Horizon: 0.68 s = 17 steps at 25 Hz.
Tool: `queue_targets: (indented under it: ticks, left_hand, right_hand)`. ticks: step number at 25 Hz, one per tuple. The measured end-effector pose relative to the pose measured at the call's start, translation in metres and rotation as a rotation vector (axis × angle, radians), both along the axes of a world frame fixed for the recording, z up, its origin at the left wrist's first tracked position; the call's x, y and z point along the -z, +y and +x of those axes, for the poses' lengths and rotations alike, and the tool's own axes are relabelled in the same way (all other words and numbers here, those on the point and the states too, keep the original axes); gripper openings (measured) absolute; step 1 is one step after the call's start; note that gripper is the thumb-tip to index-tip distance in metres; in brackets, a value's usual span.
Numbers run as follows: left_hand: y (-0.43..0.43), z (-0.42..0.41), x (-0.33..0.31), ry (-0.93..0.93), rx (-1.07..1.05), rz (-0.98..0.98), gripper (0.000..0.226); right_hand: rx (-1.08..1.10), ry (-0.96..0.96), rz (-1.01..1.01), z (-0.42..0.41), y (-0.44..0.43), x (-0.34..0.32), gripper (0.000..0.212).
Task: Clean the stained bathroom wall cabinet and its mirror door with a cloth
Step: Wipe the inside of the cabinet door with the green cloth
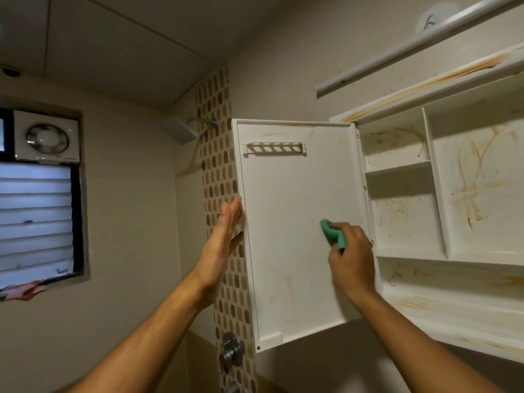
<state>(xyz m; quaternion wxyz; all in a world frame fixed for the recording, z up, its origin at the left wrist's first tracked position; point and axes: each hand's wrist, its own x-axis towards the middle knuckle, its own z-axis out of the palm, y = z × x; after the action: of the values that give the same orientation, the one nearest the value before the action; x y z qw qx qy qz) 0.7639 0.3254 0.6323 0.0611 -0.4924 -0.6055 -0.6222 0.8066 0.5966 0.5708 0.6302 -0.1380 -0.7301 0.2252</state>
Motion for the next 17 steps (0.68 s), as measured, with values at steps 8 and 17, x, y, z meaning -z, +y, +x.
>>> queue_targets:
  ticks: [8, 17]
  left_hand:
    - [0.023, 0.007, 0.009, 0.048, -0.139, 0.115, 0.068]
    - [0.019, -0.002, 0.010, 0.054, -0.123, 0.074, 0.075]
  right_hand:
    - [-0.038, -0.269, 0.834, 0.006, -0.017, -0.008, 0.041]
    - [-0.091, 0.035, -0.028, 0.015, 0.045, 0.001, 0.040]
